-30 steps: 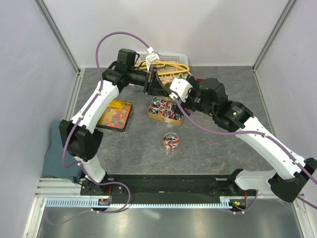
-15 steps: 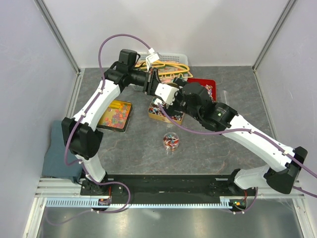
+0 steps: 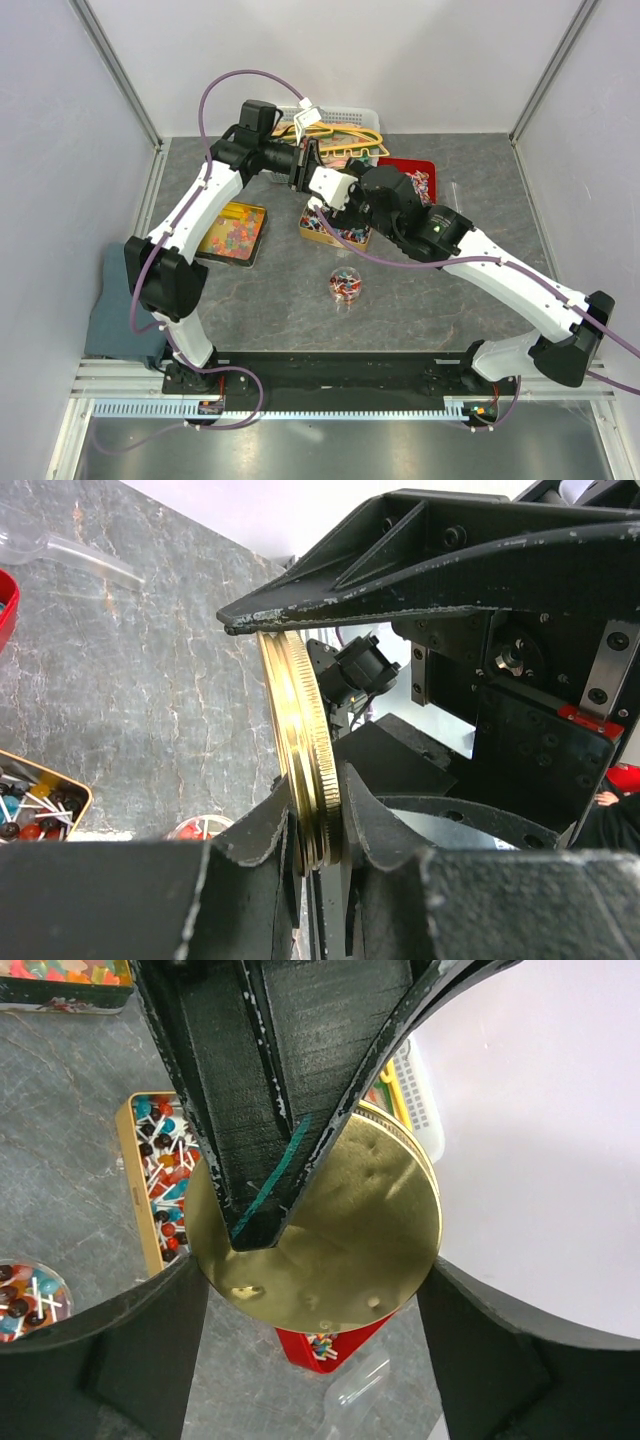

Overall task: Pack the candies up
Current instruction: Pick up the bottle lid at the center of the board.

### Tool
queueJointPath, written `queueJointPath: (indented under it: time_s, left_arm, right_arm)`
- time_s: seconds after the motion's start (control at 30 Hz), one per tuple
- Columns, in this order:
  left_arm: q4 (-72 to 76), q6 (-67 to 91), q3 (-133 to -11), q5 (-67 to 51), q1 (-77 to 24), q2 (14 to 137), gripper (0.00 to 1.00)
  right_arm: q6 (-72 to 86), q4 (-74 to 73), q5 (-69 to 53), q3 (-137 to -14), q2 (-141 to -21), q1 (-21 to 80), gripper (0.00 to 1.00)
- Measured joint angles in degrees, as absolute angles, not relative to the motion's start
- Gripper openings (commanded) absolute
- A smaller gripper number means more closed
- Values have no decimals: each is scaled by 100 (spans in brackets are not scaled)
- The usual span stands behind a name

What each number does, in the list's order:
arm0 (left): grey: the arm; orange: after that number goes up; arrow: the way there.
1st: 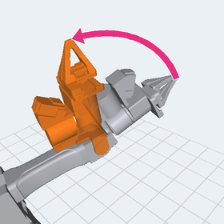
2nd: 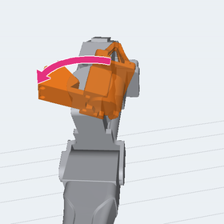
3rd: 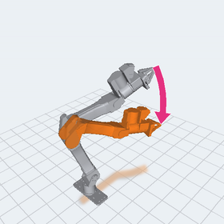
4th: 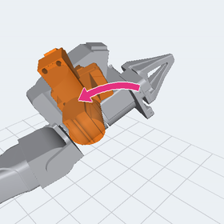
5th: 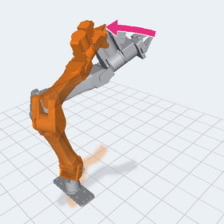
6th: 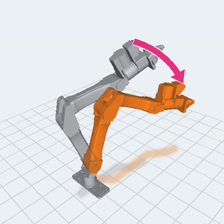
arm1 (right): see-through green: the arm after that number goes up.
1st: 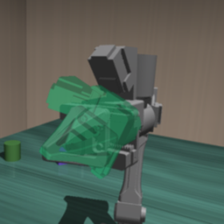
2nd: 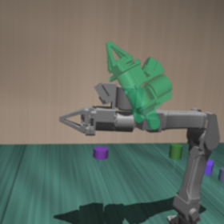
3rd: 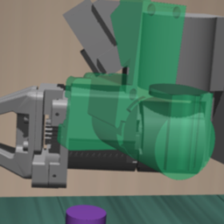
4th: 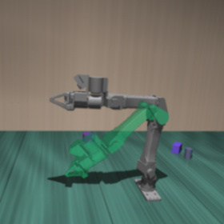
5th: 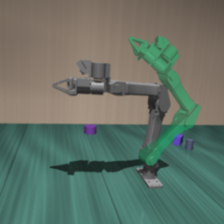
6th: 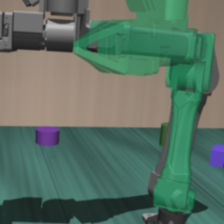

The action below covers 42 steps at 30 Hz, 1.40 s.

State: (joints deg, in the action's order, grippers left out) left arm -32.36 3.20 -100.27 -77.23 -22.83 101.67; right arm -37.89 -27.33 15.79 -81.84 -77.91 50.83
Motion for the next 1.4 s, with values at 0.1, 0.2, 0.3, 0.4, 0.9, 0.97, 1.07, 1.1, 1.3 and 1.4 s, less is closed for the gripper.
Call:
queueJointPath:
  time_s: [0.1,0.2,0.3,0.4,0.9,0.97,1.07,1.1,1.3,1.4]
  left_arm:
    - [-3238,320,-9996,-7725,-2283,10167,2]
    - [-3238,320,-9992,-7725,-2283,10167,2]
    - [-3238,320,-9992,-7730,-2283,10167,2]
    - [-3238,320,-9990,-7800,-2283,10167,2]
    - [-3236,322,-9935,-7846,-2290,10167,2]
    - [-3236,320,-9935,-7837,-2290,10167,2]
    - [-3234,320,-9935,-7835,-2290,10167,2]
    - [-3234,322,-9935,-7835,-2290,10167,2]
    - [-3234,320,-9935,-7835,-2290,10167,2]
    - [-3234,322,-9935,-7837,-2290,10167,2]
  right_arm:
    - [-3780,-2783,1601,-8197,-7806,5096,76]
    - [-3778,-2788,1640,-8202,-7813,5116,85]
    - [-3769,-2832,1623,-8232,-7811,5118,91]
    - [-3723,-2936,1551,-8311,-7813,5118,93]
    - [-3621,-3111,1229,-8672,-7885,5166,95]
    - [-3621,-3076,1229,-8672,-7894,5170,96]
    - [-3623,-3061,1229,-8672,-7900,5172,98]
    - [-3623,-3057,1232,-8672,-7902,5172,98]
    - [-3625,-3024,1238,-8665,-7924,5177,98]
    - [-3625,-3004,1238,-8661,-7942,5181,98]
